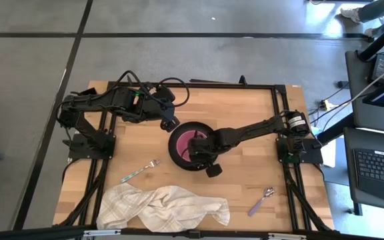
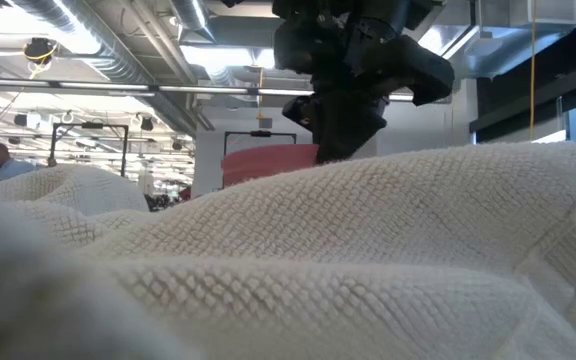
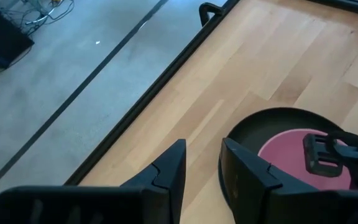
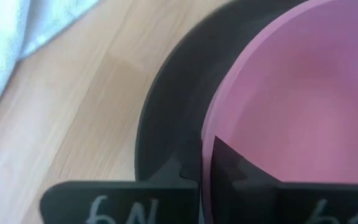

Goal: Set table place
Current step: Put the pink bowl on top of the black plate

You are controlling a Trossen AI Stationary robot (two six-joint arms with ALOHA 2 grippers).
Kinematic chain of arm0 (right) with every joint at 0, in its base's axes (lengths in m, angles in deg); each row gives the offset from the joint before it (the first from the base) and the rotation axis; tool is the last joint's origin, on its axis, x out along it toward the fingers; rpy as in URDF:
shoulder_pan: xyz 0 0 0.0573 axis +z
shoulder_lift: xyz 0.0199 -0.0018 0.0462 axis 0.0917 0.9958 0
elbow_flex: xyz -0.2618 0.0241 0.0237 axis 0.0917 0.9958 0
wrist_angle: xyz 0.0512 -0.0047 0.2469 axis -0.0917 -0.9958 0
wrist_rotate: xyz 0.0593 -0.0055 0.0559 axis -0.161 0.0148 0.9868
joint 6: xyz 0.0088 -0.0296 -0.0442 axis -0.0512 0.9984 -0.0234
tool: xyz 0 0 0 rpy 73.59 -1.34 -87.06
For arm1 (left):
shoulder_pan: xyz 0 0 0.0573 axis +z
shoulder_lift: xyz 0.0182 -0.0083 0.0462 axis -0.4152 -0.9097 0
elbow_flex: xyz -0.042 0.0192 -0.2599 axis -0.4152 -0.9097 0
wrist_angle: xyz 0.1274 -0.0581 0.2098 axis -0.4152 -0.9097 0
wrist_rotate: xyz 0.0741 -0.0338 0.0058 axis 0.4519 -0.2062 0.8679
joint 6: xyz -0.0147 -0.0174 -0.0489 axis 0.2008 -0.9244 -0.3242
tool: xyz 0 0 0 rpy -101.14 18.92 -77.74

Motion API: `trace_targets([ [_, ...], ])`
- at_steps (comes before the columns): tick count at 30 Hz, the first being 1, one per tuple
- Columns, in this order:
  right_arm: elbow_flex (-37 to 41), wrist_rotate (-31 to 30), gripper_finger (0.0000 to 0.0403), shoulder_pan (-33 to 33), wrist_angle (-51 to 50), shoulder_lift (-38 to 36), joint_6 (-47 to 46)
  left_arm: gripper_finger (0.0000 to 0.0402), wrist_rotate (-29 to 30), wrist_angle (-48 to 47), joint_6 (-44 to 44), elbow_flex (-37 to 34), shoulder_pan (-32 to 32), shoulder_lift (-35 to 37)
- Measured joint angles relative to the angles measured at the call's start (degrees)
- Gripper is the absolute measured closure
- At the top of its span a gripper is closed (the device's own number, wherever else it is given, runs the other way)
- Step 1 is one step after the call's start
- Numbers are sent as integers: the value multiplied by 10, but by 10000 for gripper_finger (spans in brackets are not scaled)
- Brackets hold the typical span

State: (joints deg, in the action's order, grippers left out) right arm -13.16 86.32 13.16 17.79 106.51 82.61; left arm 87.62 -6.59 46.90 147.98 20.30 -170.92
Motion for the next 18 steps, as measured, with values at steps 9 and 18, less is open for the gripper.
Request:
trace_targets([
  [9, 0, -23, 397, 0, 4, 17, 0, 308, 0, 0, 0, 0, 0, 0],
  [18, -1, -25, 395, -1, 5, 22, -27, 308, -1, -2, 0, 0, 0, 0],
])
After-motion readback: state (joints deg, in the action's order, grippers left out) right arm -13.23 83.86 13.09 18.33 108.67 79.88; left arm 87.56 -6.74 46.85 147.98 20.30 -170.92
